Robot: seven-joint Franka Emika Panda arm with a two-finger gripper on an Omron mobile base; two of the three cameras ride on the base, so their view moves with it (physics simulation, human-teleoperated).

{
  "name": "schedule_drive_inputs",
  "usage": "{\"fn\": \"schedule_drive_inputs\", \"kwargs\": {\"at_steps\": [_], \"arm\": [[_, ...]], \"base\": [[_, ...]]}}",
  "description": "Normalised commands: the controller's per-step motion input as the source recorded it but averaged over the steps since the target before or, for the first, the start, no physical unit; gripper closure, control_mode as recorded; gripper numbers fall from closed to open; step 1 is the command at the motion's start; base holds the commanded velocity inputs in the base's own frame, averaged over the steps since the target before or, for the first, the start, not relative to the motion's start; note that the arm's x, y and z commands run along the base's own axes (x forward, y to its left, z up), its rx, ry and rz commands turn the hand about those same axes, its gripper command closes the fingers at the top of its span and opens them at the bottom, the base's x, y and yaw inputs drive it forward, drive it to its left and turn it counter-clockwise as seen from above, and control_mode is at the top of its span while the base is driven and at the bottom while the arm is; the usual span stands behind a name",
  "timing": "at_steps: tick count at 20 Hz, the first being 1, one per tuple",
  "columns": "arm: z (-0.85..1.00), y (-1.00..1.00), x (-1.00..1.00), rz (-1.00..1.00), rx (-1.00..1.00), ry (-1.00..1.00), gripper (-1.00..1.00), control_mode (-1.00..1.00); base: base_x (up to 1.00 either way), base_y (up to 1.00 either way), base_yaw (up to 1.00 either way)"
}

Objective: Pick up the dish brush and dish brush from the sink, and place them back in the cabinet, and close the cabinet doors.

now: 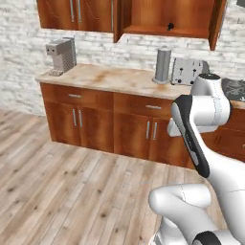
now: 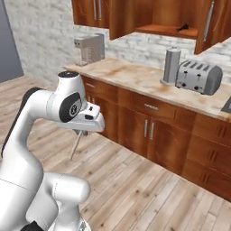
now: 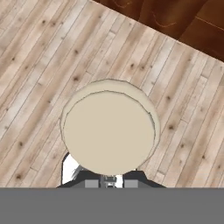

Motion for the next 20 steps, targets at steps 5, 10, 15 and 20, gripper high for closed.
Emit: {"fn": "schedule_drive_inputs", "kwargs": {"at_steps": [5,10,15,20], "arm": [[0.0,0.0,0.0,0.0,0.0,0.0,1.0,1.0],[0.0,0.0,0.0,0.0,0.0,0.0,1.0,1.0],[0.0,0.0,0.0,0.0,0.0,0.0,1.0,1.0],[0.0,0.0,0.0,0.0,0.0,0.0,1.0,1.0]], "base": [[0.56,0.37,-0.51],[0.72,0.66,-0.42],[0.77,0.85,-0.29],[0.79,0.58,-0.16]]}}
